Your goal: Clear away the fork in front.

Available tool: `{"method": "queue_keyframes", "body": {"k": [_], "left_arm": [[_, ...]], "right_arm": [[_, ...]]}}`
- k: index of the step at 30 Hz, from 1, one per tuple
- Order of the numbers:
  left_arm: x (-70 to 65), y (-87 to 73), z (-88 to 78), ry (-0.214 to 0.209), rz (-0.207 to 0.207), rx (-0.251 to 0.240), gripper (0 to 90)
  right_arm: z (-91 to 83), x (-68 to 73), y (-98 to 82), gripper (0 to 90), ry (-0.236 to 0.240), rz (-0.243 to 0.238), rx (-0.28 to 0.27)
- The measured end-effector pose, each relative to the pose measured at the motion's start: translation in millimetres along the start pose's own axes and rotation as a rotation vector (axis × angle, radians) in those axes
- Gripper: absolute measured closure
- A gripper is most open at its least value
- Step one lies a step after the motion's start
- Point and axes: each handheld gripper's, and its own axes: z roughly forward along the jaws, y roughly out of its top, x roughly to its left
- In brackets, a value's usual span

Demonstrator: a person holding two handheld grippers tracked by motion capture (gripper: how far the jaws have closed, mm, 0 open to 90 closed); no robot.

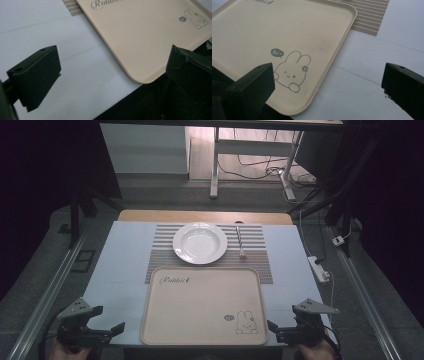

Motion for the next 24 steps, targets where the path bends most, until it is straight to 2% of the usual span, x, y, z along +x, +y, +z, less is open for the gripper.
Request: {"method": "queue_keyframes", "body": {"k": [7,14,24], "left_arm": [[3.4,-0.2,-0.4,-0.020,-0.014,0.001,0.0],[1.9,0.7,1.4,-0.027,0.002,0.021,0.4],[2.2,1.2,2.6,-0.034,0.003,0.032,0.8]], "right_arm": [[2.2,0.8,1.1,0.0,0.004,-0.004,0.015],[3.1,0.8,1.3,0.0,0.014,-0.010,0.027],[3.7,1.3,1.7,0.0,0.014,-0.010,0.030]]}}
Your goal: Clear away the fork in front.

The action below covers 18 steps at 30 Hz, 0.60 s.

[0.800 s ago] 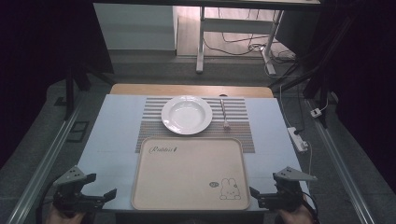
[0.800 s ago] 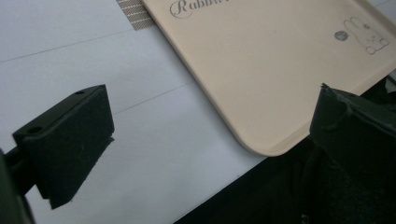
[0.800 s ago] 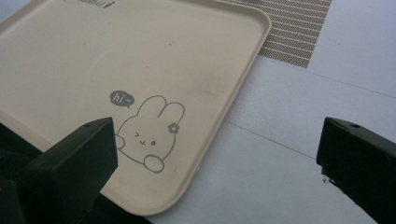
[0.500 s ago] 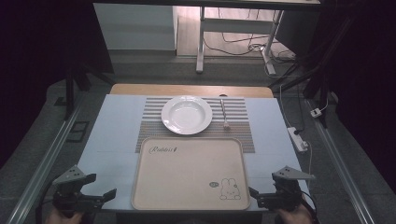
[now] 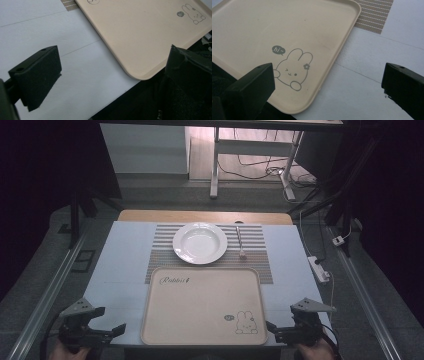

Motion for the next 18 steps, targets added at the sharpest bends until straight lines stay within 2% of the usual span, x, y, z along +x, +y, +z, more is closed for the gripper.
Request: {"method": "queue_keyframes", "body": {"k": [6,10,13,18], "left_arm": [[0.1,0.2,0.4,0.003,-0.003,0.003,1.1],[0.7,0.0,0.2,0.000,-0.008,0.001,1.1],[0.9,0.0,0.0,-0.001,-0.008,0.001,1.1],[0.8,0.1,0.4,-0.005,-0.006,0.004,1.3]], "right_arm": [[0.2,1.1,0.4,0.0,-0.003,-0.009,0.004],[0.8,3.4,1.3,0.0,-0.011,-0.032,0.008],[1.2,4.4,2.1,0.0,0.000,-0.046,-0.012],[3.0,3.9,3.4,0.0,0.006,-0.063,-0.008]]}}
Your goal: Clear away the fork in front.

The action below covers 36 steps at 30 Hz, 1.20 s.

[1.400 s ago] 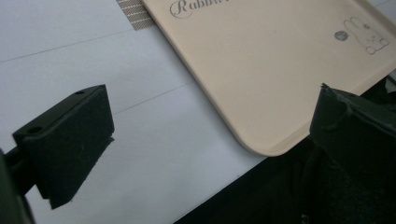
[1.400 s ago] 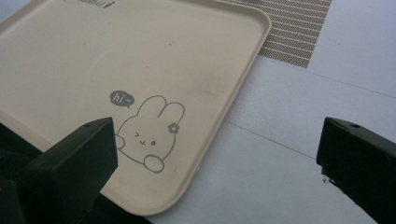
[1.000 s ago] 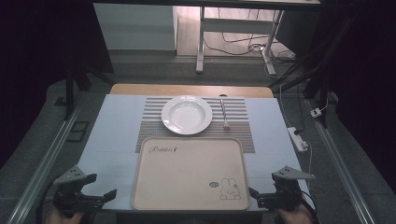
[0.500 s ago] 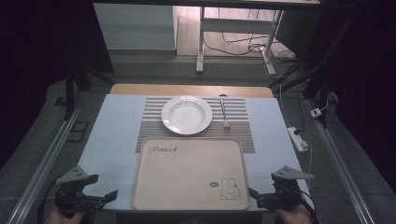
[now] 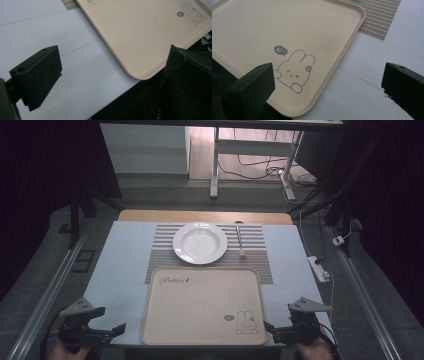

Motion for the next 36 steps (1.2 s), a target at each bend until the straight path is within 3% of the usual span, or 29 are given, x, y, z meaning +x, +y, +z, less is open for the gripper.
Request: {"method": "queue_keyframes", "body": {"k": [7,12,19,31,36], "left_arm": [[0.1,0.1,0.3,-0.001,0.001,0.003,1.4],[0.4,0.1,0.3,-0.002,-0.003,0.001,1.4],[-0.6,0.5,1.3,0.002,0.006,0.008,1.5],[-1.4,1.1,2.5,0.006,0.014,0.019,1.7],[-1.9,1.4,3.1,0.011,0.015,0.023,1.8]], "right_arm": [[1.5,-1.1,4.3,0.0,0.027,-0.027,-0.015],[5.6,-3.3,6.6,0.0,0.022,-0.037,-0.013],[13.2,-6.0,10.4,0.0,0.033,-0.008,-0.017],[28.1,-6.4,19.3,0.0,0.038,-0.085,0.018],[36.4,-7.5,22.7,0.0,0.068,-0.085,0.028]]}}
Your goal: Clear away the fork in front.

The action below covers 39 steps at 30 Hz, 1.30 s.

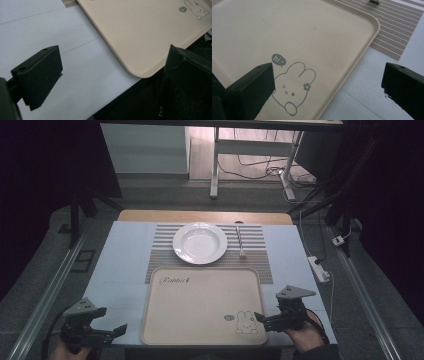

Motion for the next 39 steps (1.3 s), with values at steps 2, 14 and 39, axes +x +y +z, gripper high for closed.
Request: {"method": "queue_keyframes", "body": {"k": [2,14,39], "left_arm": [[-0.2,0.0,0.1,0.001,0.001,0.001,1.9],[-0.3,0.3,0.5,0.002,0.001,0.004,1.9],[-0.9,0.9,1.5,0.005,0.006,0.013,1.8]], "right_arm": [[2.9,-0.4,2.3,0.0,-0.009,-0.007,0.001],[19.9,-6.9,17.6,0.0,-0.035,-0.013,0.005],[67.6,-34.3,55.5,0.0,-0.093,-0.084,0.029]]}}
